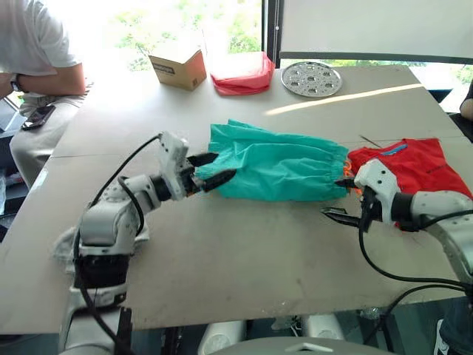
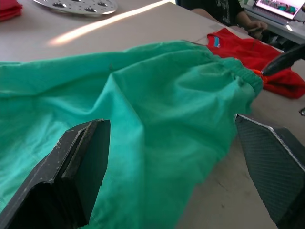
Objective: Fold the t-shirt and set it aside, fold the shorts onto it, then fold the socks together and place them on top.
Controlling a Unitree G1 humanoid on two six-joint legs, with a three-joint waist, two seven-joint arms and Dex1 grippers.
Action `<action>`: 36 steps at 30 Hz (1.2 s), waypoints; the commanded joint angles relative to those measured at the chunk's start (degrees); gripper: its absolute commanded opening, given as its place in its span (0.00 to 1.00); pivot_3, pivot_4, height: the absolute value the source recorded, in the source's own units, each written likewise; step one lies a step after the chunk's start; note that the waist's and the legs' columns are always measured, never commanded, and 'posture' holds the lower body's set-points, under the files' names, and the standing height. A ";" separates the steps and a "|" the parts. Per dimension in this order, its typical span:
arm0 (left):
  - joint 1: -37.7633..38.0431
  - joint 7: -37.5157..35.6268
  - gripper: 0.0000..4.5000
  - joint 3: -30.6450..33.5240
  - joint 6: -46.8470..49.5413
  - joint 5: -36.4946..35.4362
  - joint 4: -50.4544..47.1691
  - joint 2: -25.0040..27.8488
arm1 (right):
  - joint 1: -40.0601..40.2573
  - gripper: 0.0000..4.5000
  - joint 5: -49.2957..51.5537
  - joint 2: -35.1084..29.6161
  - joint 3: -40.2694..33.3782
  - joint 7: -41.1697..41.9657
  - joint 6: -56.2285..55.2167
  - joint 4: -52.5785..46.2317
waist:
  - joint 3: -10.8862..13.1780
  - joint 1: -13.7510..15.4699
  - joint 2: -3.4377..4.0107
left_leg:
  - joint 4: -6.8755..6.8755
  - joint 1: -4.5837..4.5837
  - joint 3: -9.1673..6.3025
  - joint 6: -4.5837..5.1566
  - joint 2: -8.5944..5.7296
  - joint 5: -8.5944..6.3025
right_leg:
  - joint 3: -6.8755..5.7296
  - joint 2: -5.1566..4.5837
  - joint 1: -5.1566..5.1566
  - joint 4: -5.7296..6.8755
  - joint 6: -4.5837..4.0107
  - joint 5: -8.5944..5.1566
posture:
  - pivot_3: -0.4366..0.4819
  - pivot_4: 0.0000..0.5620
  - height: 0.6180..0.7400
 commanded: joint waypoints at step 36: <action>27.44 5.06 0.41 4.89 3.80 0.69 -24.85 5.34 | -0.01 0.52 -6.98 -11.92 7.53 6.70 3.18 -3.75 | -0.01 1.76 0.32 | -0.05 0.14 -0.08 0.21 0.08 -0.18 | -0.21 -0.09 0.26 -0.25 0.20 -0.16 | 0.48 0.27 1.00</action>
